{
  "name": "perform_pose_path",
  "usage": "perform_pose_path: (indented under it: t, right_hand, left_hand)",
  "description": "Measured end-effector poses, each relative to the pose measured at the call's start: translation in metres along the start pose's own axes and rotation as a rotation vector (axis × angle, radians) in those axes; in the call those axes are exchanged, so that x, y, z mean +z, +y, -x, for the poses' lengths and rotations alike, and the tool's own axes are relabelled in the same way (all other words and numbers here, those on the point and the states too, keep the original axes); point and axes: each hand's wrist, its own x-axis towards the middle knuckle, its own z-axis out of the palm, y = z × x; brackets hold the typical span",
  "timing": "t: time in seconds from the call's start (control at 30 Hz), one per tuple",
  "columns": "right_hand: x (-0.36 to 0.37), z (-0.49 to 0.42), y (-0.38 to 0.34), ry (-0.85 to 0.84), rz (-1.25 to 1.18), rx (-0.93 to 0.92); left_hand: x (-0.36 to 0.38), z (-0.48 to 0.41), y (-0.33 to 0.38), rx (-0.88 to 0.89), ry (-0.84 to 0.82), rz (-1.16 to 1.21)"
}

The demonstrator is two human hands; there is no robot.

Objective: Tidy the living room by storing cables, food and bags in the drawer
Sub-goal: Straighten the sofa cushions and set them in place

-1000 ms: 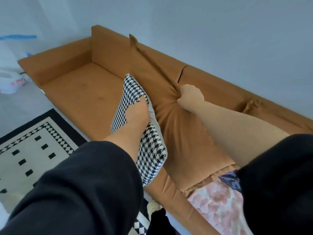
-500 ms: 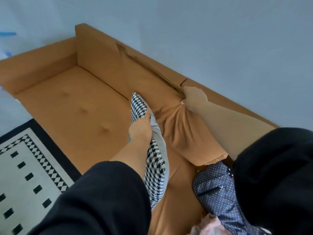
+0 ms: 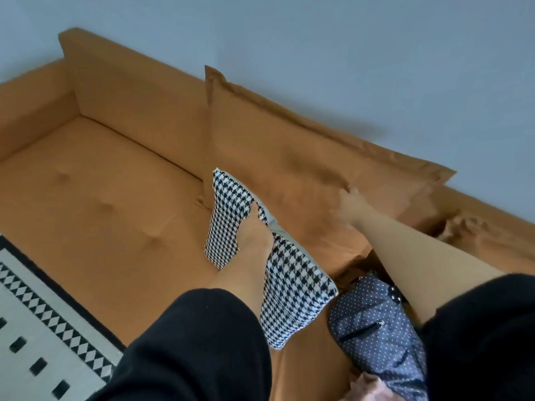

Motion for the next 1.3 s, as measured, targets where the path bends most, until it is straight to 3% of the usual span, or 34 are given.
perform_pose_path:
  t: [0.1, 0.17, 0.2, 0.27, 0.3, 0.37, 0.5, 0.63, 0.73, 1.03, 1.17, 1.3]
  right_hand:
    - [0.017, 0.017, -0.003, -0.749, -0.310, 0.094]
    - [0.025, 0.026, -0.005, -0.938, -0.269, 0.187]
    - [0.027, 0.031, -0.005, -0.913, -0.135, 0.158]
    - [0.037, 0.041, -0.001, -0.645, 0.122, 0.041]
    - [0.045, 0.043, 0.002, -0.497, 0.103, -0.003]
    - [0.062, 0.044, 0.002, -0.361, -0.028, -0.055]
    - [0.072, 0.038, 0.001, -0.330, -0.045, -0.093]
    - [0.074, 0.033, 0.013, -0.468, -0.044, -0.099]
    - [0.073, 0.038, 0.023, -0.520, -0.004, -0.072]
    - [0.065, 0.054, 0.023, -0.524, -0.231, -0.070]
    - [0.059, 0.050, 0.029, -0.339, -0.166, -0.067]
    - [0.039, 0.041, 0.036, -0.012, 0.065, -0.088]
  left_hand:
    - [0.003, -0.011, 0.015, -0.041, -0.043, 0.098]
    - [-0.002, -0.012, 0.027, -0.100, -0.045, 0.116]
    - [-0.003, -0.015, 0.032, -0.120, -0.036, 0.105]
    - [-0.004, -0.019, 0.037, -0.086, -0.008, 0.042]
    - [-0.001, -0.019, 0.040, -0.035, -0.011, -0.040]
    - [0.002, -0.022, 0.044, 0.131, -0.024, -0.283]
    - [0.014, -0.034, 0.037, 0.515, -0.081, -0.915]
    - [0.022, -0.037, 0.036, 0.574, -0.195, -1.184]
    - [0.029, -0.026, 0.037, 0.552, -0.187, -1.182]
    - [0.023, -0.024, 0.032, 0.618, -0.055, -1.115]
    - [0.015, -0.029, 0.042, 0.643, -0.072, -1.104]
    - [0.004, -0.043, 0.070, 0.696, -0.044, -1.102]
